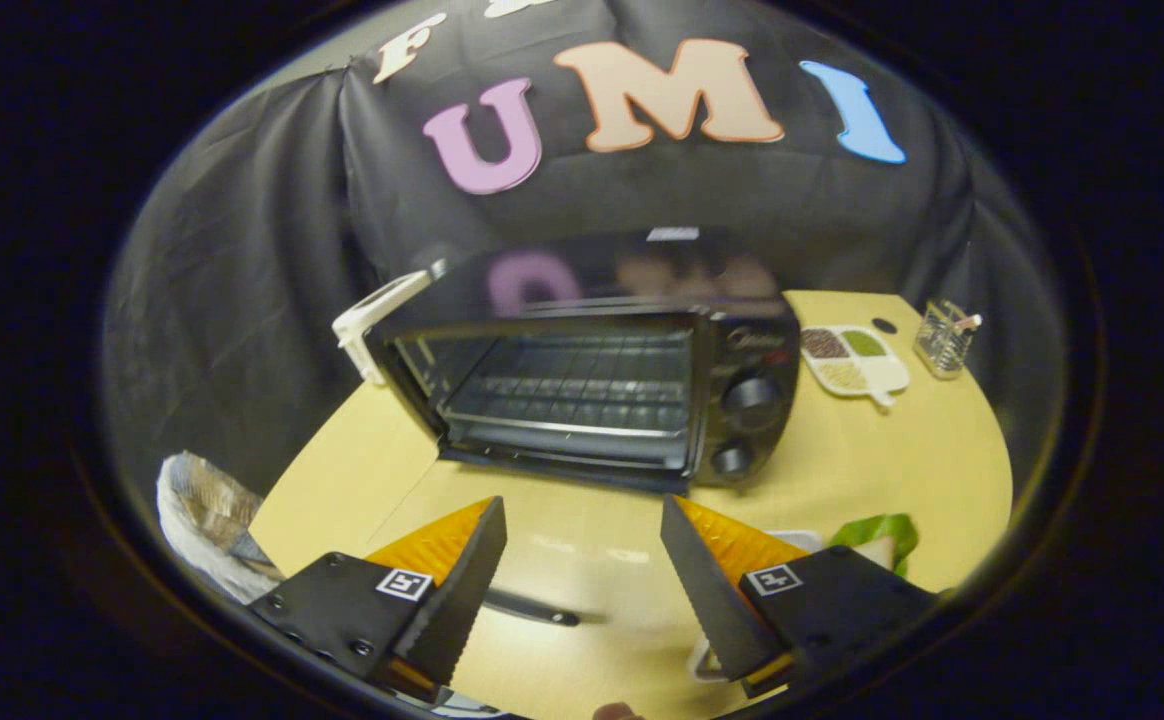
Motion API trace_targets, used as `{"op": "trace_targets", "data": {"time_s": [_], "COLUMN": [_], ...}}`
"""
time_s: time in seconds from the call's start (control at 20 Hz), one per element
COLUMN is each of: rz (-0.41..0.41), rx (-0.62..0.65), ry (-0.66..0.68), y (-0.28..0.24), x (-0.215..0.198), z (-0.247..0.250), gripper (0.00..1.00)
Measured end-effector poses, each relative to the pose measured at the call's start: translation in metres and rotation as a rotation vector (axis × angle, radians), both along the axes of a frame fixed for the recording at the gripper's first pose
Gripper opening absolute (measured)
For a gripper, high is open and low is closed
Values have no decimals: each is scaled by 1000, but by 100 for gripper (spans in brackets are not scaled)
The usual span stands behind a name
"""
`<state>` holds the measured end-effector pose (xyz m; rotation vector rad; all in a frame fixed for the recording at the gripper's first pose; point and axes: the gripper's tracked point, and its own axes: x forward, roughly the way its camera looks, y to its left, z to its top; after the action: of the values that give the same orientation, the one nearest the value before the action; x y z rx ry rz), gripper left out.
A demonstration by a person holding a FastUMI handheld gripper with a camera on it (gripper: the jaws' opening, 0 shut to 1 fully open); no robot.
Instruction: Open the toaster oven, put the food inside, and close the toaster oven door.
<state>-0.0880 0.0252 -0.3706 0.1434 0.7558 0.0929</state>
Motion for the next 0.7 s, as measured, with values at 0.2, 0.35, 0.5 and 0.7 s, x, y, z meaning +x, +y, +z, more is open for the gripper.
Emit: {"op": "trace_targets", "data": {"time_s": [0.2, 0.35, 0.5, 0.7], "rz": [-123, -213, -280, -312], "rx": [-39, -70, -72, -31], "ry": [-49, -45, 2, 80], "y": [-68, -120, -158, -171], "x": [14, 7, -10, -41], "z": [17, 15, 2, -24], "gripper": [98, 98, 98, 98]}}
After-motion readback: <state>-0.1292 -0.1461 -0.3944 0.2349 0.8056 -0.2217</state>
